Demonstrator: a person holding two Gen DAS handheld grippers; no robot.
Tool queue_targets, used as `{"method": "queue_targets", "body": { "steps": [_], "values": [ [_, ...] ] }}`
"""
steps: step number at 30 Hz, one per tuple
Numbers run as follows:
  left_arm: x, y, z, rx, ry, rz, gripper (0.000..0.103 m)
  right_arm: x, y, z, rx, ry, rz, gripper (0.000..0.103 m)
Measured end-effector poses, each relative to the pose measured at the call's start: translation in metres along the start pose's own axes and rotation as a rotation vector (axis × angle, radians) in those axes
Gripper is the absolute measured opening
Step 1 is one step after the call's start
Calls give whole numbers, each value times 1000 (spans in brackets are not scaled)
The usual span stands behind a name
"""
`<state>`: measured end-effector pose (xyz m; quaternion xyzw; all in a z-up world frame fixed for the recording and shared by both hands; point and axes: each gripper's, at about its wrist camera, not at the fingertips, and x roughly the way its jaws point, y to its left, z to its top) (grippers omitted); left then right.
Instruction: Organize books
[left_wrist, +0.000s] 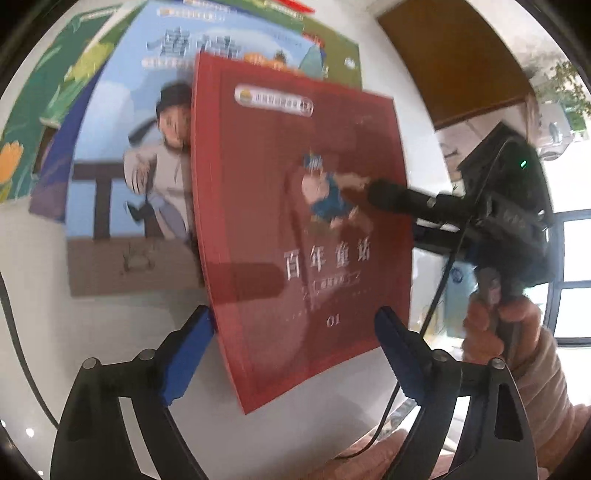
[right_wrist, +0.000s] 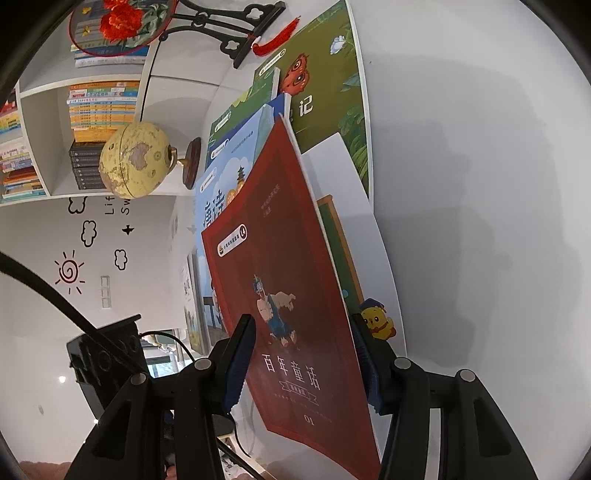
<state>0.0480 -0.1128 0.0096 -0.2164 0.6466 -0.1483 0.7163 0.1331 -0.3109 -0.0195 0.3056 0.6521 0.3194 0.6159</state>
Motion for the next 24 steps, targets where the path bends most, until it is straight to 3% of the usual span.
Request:
{"method": "queue_targets", "body": {
  "steps": [4,6,7,10,14,18,24],
  "values": [
    [2,2,3,-14,-19,9,72,1,0,-4,0,6,2,52],
    [-8,-1,4,-9,-63,2,56,0,1,-5,-2,-3,-8,52],
    [-13,-2,4,-11,-74,6,54,-1,4,-6,-14,-13,-26,50],
    [-25,-7,-2,-6,-115,-3,54,-5,16,-15,-88,-63,-110,31],
    [-34,-17,-1,41,-138,-28,54,-7,35,-28,-154,-68,-91,30],
    [-29,-40,1,160,-120,37,54,-3,44,-29,-165,-61,-117,30],
    [-28,-39,3,157,-123,25,54,0,68,-34,-275,-61,-225,30]
  ]
}}
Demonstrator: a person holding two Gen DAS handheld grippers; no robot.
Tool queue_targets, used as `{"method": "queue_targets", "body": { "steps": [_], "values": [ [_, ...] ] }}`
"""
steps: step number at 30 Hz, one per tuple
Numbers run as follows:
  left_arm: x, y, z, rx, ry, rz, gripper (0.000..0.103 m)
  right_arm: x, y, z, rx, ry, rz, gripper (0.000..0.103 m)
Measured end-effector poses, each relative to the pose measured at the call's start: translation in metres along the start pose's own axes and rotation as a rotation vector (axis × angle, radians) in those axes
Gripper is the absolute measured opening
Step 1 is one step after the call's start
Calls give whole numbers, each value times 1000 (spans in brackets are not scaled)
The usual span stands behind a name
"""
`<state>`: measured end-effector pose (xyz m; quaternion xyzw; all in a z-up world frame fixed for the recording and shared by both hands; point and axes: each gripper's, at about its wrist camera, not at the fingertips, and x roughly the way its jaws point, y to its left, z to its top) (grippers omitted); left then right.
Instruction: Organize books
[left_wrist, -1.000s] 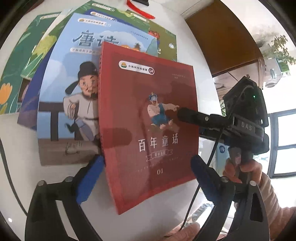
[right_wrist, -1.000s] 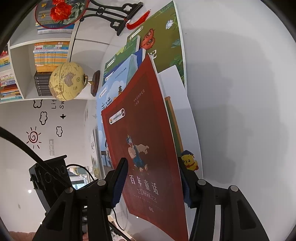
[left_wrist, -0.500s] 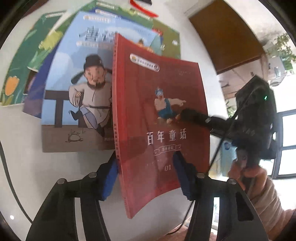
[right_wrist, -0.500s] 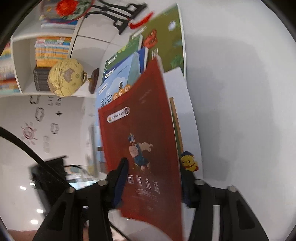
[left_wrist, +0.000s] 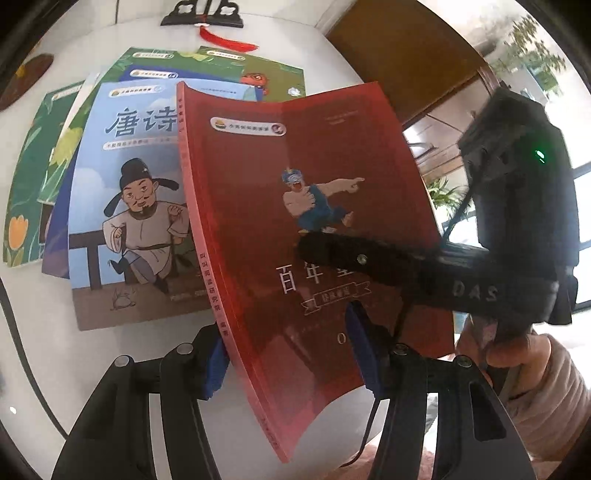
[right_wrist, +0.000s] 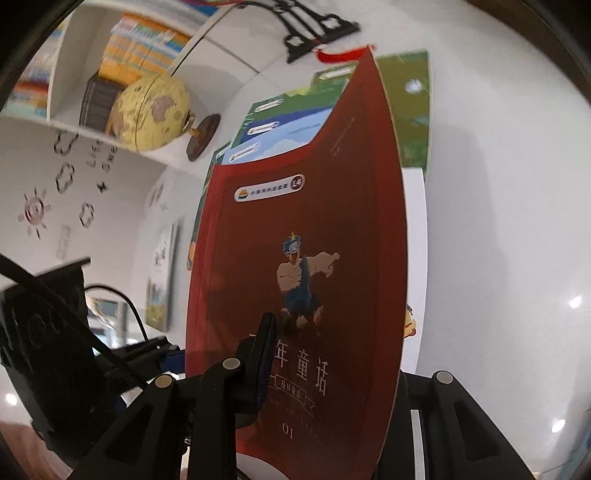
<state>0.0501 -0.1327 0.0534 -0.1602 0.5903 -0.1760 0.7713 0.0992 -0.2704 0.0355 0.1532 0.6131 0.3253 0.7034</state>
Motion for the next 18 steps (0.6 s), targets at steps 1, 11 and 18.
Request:
{"method": "queue_targets", "body": {
  "steps": [1,11,18],
  "values": [
    [0,2,1,-9,-2,-9,54,-1,4,0,-15,-1,-13,30],
    [-9,4,-2,19,-25,-28,54,-8,14,-2,-38,-18,-66,30],
    [-26,19,0,8,-51,-25,54,-9,26,-6,-40,-34,-60,30]
  ]
}}
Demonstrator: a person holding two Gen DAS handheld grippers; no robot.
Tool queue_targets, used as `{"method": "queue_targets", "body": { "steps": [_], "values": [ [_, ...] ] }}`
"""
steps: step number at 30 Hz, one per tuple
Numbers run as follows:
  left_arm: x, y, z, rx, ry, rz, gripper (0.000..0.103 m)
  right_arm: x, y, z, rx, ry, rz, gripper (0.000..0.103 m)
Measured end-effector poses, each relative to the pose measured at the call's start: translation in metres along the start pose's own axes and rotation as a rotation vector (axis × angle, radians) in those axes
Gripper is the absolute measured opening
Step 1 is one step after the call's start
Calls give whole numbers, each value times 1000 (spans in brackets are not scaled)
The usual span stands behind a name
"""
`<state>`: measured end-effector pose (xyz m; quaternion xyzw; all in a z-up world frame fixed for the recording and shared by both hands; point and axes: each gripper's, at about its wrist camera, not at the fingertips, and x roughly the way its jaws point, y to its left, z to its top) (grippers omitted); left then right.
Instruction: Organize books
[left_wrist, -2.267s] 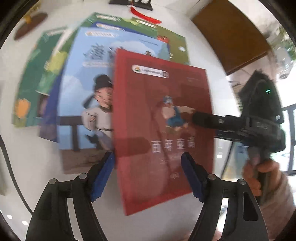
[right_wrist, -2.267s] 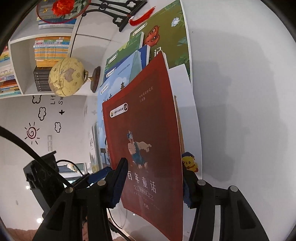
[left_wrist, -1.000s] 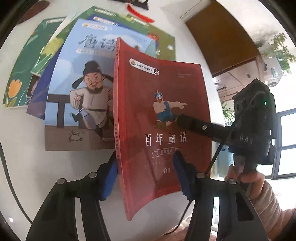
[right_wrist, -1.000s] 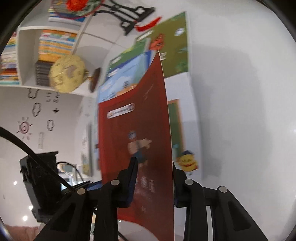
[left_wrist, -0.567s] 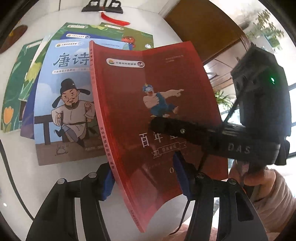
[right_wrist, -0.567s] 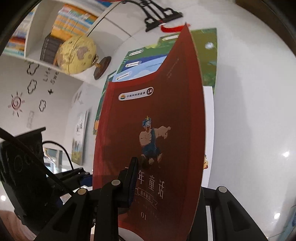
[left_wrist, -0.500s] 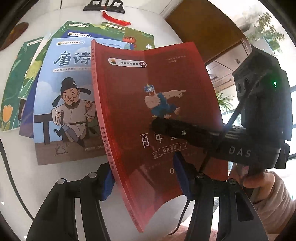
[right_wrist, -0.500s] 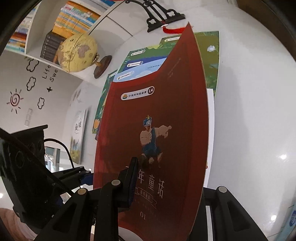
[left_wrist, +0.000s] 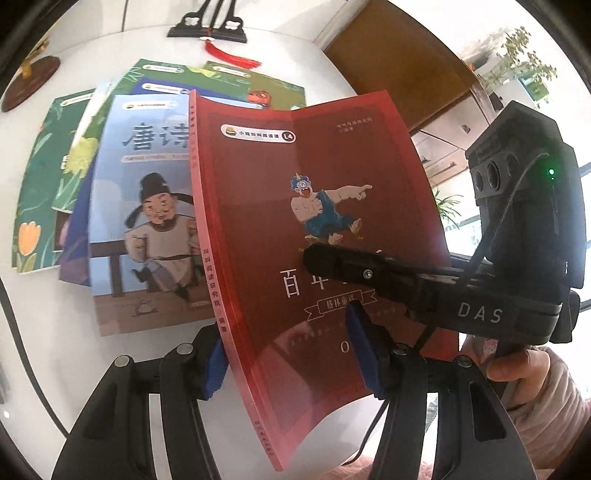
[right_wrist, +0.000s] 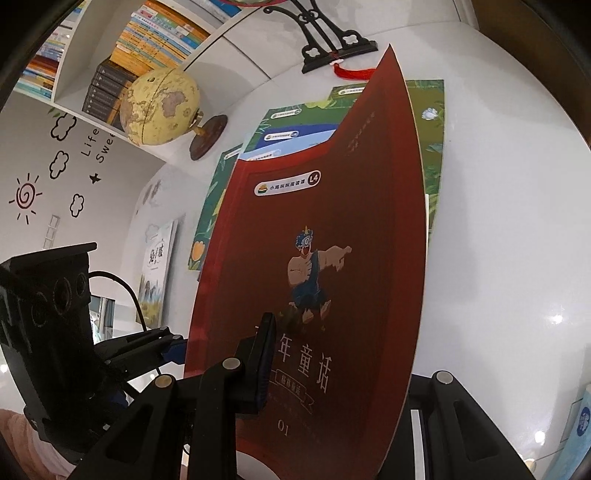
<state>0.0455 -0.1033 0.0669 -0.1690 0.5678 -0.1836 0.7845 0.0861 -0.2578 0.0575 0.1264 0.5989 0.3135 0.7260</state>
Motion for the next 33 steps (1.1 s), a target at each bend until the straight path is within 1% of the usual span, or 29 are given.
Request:
{"method": "queue_targets", "body": {
  "steps": [5,8,15,22,26,29,30,32,33],
  "values": [
    [-13,16,-4,-11,-21,12,54,10,19,5,-32,9,-4,30],
    [-23,27,-8,-22,-37,17,54,15,33,9,-40,9,12,30],
    [-57,68,-17,-77,-87,37,54,36,77,19,-91,23,33,30],
    [-99,118,-30,-136,-144,64,54,66,130,28,-147,35,66,30],
    [-128,155,-39,-189,-192,72,54,90,166,36,-174,51,93,30],
    [-149,183,-44,-220,-218,92,54,109,196,43,-196,63,115,30],
    [-154,192,-46,-234,-227,91,54,115,205,44,-203,67,120,30],
    [-161,209,-48,-261,-235,113,54,130,224,46,-216,82,131,30],
    [-167,220,-53,-278,-246,110,54,140,234,47,-225,93,136,30]
  ]
}}
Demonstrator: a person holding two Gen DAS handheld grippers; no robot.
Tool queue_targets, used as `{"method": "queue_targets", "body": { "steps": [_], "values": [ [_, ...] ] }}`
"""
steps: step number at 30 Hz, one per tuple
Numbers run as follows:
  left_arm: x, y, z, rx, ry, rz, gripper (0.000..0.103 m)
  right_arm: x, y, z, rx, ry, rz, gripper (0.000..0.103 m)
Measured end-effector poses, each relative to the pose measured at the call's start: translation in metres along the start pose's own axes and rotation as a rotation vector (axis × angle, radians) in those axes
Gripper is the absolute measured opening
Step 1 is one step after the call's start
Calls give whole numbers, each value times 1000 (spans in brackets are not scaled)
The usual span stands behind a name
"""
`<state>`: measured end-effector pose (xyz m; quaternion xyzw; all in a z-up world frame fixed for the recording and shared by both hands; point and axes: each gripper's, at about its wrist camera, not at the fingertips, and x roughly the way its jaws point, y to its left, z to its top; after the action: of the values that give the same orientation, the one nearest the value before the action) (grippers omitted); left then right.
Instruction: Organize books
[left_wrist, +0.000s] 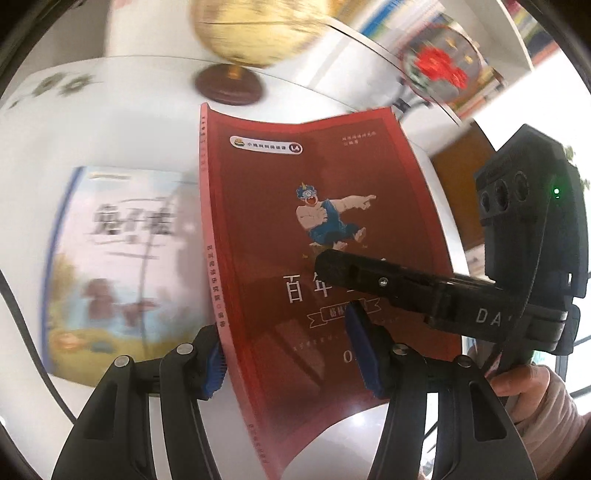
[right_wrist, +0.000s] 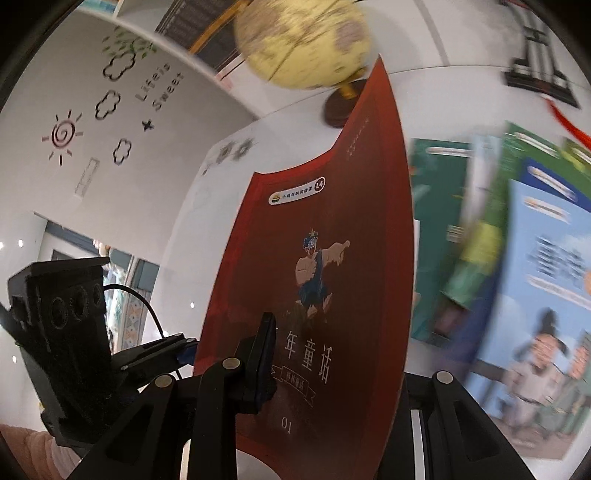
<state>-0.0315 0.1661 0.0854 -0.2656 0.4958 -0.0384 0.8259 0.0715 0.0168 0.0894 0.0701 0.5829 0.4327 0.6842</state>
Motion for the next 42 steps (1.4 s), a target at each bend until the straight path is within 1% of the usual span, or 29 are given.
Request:
{"method": "queue_targets", "body": {
  "steps": [6,10,13,16,18,21,25,28,30,31,33,37,39,42],
  "values": [
    [-21,64,0,-94,-24,48,54,63,37,15,22,50,55,30],
    [-23,95,2,-143,-24,69,54,96,64,19,-7,73,46,30],
    [-13,117,3,-177,-4,82,54,115,64,17,13,99,40,30],
    [-1,128,6,-187,18,106,54,135,62,15,36,122,22,30],
    [3,136,6,-189,20,125,54,143,58,15,42,121,1,30],
    [8,136,10,-185,24,139,54,145,52,16,54,101,5,30],
    [22,129,14,-152,58,185,54,150,47,17,47,112,-7,30],
    [17,135,12,-150,56,250,57,149,39,16,73,106,-16,30],
    [16,137,14,-163,59,326,57,147,35,16,88,110,-2,30],
    [15,138,16,-172,55,336,57,146,35,17,84,113,-10,30],
    [9,139,18,-190,39,328,57,144,37,19,70,114,-46,30],
    [1,136,21,-198,39,402,58,137,33,20,73,102,-96,30],
    [-3,131,21,-194,32,429,58,131,28,21,87,99,-97,31],
    [-7,123,18,-176,29,443,58,120,21,24,98,81,-101,31]
  ]
}}
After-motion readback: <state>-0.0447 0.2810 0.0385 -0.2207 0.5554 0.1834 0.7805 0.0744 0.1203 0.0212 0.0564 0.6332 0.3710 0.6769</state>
